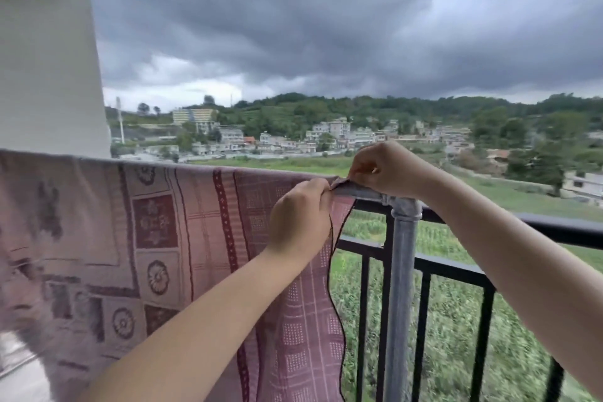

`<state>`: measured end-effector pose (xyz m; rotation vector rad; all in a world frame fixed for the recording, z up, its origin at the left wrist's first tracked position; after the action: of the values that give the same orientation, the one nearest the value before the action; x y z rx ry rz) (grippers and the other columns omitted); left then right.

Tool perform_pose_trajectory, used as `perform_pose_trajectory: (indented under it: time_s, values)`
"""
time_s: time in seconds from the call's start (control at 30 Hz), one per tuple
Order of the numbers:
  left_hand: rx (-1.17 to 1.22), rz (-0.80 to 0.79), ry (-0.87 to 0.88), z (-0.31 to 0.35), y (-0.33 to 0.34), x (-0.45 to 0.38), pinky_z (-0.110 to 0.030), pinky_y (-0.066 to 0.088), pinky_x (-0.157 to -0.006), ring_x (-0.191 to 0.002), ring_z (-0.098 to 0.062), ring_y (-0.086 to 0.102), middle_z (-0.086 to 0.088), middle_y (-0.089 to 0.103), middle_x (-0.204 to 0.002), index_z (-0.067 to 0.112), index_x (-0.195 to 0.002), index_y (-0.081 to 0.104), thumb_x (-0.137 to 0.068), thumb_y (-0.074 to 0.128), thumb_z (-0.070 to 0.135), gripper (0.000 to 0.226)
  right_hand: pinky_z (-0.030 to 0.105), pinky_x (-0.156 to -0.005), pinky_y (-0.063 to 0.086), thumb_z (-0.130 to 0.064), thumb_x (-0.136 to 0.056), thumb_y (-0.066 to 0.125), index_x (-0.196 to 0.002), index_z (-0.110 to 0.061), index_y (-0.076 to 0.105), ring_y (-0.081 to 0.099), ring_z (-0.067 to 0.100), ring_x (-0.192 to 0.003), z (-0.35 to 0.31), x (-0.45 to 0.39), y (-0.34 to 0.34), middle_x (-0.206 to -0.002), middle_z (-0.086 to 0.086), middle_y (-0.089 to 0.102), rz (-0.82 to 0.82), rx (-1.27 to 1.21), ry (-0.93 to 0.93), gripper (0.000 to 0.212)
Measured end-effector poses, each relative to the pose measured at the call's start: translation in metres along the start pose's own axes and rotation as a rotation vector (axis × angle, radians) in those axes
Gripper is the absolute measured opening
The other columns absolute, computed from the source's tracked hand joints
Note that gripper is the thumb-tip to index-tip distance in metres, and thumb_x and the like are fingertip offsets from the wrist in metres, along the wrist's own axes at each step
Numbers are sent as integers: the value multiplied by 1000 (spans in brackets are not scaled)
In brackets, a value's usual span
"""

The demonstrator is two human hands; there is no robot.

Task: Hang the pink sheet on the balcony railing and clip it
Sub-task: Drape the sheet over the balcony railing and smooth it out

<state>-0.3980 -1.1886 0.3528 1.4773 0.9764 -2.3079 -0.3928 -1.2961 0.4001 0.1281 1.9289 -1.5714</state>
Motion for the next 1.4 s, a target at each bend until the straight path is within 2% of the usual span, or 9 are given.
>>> perform_pose_trajectory:
  time_s: [0.17, 0.33, 0.43, 0.53, 0.8, 0.93, 1.03, 1.27, 1.4]
  values:
    - [1, 79, 13, 14, -29, -14, -26, 37, -57, -67, -21, 54, -14, 67, -81, 1, -88, 63, -92, 47, 10, 19, 19, -74, 46, -17, -84, 60, -103, -8, 66, 55, 14, -79, -13, -3, 0, -91, 3, 60, -51, -48, -145, 22]
    - [-48, 171, -13, 32, -46, -16, -3, 35, -56, -60, 5, 37, 3, 48, -69, -2, -83, 60, -90, 49, 4, 15, 6, -48, 34, -17, -88, 54, -57, -14, 52, 46, 16, -59, 8, -24, 6, -57, -2, 50, -139, -114, -132, 32]
    - [-153, 204, -74, 42, -43, -13, -10, 28, -52, -64, -10, 42, 0, 51, -75, -3, -87, 61, -90, 48, 5, 15, 22, -71, 49, -10, -90, 51, -61, -22, 49, 57, 20, -69, 24, -29, 14, -64, -4, 52, -99, -535, -104, 31]
    - [-266, 221, -145, 52, -32, -7, -21, 26, -58, -72, -16, 46, 0, 50, -76, -2, -86, 61, -90, 49, 5, 14, 33, -70, 40, -5, -92, 42, -74, -10, 49, 50, 22, -78, 41, -29, 11, -64, 0, 48, 104, -733, -111, 20]
    - [-467, 247, -126, 117, -27, 2, -15, 25, -56, -75, -16, 44, -9, 52, -75, -7, -85, 60, -87, 50, -3, 11, 34, -55, 38, -16, -90, 44, -98, 8, 52, 60, 36, -65, 57, 26, -65, -73, 27, 63, 502, -342, -627, 27]
    - [-609, 138, 14, 139, -26, 47, -17, 30, -60, -69, -13, 46, -16, 59, -73, 8, -87, 51, -87, 43, 11, 8, 48, -70, 53, -34, -81, 63, -109, 0, 51, 63, 34, -78, 49, 59, -54, -92, 21, 66, 331, -154, -731, 46]
    - [-679, 47, 2, 139, -16, 90, -28, 36, -63, -71, -18, 45, -18, 61, -72, 15, -85, 44, -85, 38, 17, 6, 45, -56, 56, -6, -79, 57, -95, 1, 59, 63, 32, -67, 46, 83, -29, -86, 20, 65, 372, -150, -841, 17]
    - [-800, -106, -243, 122, -5, 120, -38, 50, -57, -72, -37, 64, -19, 65, -85, 18, -88, 49, -78, 28, 28, 25, 28, -58, 34, -7, -82, 55, -77, -1, 59, 55, 29, -66, 105, 87, 39, -70, 17, 59, 283, -497, -425, 9]
    - [-857, -103, -410, 134, 24, 100, -37, 45, -75, -101, -36, 58, -15, 58, -115, 7, -116, 48, -85, 45, 27, 37, 27, -46, 23, -13, -87, 53, -47, -15, 34, 33, 18, -47, 120, 86, 51, -44, 1, 35, 188, -594, -291, 45]
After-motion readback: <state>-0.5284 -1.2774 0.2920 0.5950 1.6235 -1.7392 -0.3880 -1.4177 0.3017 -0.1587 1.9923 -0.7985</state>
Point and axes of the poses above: each hand's wrist, its own x-axis away from the middle knuckle, its own y-axis out of the palm, z = x × y, the point moved 8 cm from there along -x, towards the middle knuckle
